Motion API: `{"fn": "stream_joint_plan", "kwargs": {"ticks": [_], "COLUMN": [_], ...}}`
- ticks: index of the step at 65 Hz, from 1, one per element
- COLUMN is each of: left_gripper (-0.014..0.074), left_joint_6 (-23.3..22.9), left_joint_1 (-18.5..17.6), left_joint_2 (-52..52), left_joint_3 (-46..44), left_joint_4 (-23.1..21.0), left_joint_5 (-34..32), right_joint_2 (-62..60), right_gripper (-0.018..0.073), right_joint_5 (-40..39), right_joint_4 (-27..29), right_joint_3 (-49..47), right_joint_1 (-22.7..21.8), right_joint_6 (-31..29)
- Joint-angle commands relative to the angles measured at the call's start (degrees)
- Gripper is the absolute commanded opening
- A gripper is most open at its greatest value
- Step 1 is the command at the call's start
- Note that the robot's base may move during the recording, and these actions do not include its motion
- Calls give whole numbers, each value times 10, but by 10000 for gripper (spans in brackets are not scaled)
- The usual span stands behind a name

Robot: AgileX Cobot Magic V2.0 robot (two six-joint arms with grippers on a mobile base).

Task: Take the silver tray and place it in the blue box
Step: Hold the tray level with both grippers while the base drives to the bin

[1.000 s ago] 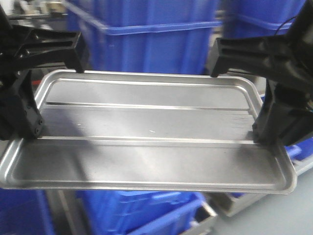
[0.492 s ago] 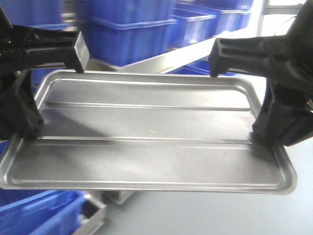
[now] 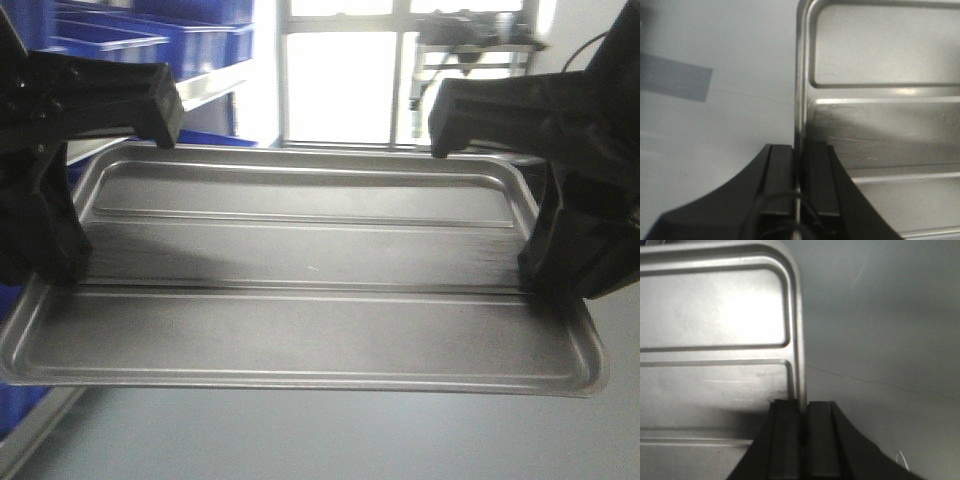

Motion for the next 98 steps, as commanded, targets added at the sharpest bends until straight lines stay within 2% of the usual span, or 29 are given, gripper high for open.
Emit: {"fn": "stream_joint_plan", "kwargs": {"ticks": [1, 98], "left_gripper": [-9, -9], "left_joint_6": [-7, -7], "left_joint_1": [-4, -4], "left_joint_2": [-13, -13], "left_joint_3": [-15, -15], "left_joint_4": [16, 16], "left_joint_5": [-13, -13], "right_joint_2": [-12, -12], "right_gripper": [57, 57], "right_joint_5": [-20, -20], "right_joint_4": [-26, -26], "right_joint_3": [-15, -15], "right_joint_1": [0, 0], "right_joint_6": [2, 2]}}
